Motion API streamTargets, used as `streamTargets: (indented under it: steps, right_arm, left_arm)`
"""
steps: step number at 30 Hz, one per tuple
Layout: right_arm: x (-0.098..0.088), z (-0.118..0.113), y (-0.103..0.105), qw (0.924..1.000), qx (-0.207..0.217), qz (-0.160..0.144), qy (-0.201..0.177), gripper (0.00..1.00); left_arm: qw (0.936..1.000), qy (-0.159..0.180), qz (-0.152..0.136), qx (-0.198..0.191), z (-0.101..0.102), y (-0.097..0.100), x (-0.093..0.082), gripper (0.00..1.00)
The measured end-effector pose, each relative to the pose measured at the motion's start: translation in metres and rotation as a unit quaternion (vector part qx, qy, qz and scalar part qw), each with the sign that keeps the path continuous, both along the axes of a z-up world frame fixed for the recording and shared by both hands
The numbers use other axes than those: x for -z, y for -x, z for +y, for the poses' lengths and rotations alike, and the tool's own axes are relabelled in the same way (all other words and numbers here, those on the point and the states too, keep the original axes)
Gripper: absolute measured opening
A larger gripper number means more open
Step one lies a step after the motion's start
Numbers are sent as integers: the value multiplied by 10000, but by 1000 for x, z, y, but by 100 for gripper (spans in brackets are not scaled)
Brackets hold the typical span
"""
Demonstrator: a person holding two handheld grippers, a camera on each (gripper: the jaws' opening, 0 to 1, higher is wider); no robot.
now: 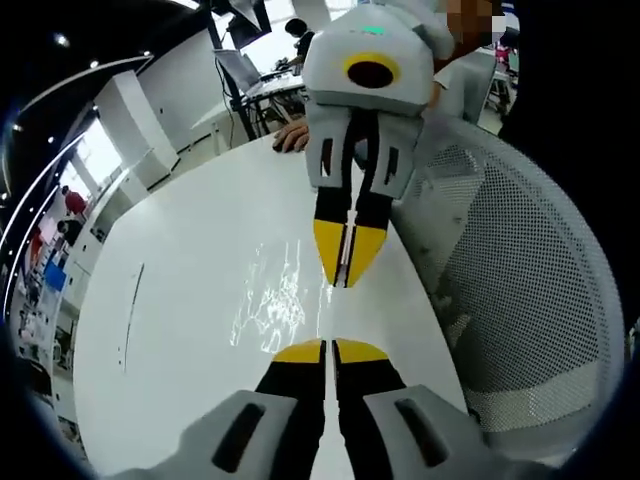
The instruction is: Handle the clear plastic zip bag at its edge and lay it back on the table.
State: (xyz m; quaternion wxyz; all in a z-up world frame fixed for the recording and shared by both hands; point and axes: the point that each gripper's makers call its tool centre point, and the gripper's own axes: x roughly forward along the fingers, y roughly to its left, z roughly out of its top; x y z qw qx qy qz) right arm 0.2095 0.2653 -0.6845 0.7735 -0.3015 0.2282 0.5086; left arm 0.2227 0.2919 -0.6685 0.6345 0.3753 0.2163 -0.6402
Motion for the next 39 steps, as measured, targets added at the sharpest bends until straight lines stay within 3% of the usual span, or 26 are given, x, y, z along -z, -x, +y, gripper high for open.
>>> streamTargets:
  steps: [12, 23, 39]
  right_arm:
    - [-1, 5, 0, 10000, -79, -11, 6, 0]
    - [-3, 11, 2, 9998, -201, -70, 50, 0]
    - [1, 11, 3, 9998, -189, -7, 82, 0]
  left_arm:
    - [9999, -10, 102, 104, -9, 4, 5, 5]
    - [9994, -103, 82, 324, -12, 9, 13, 0]
    - [9995, -165, 156, 207, -10, 12, 19, 0]
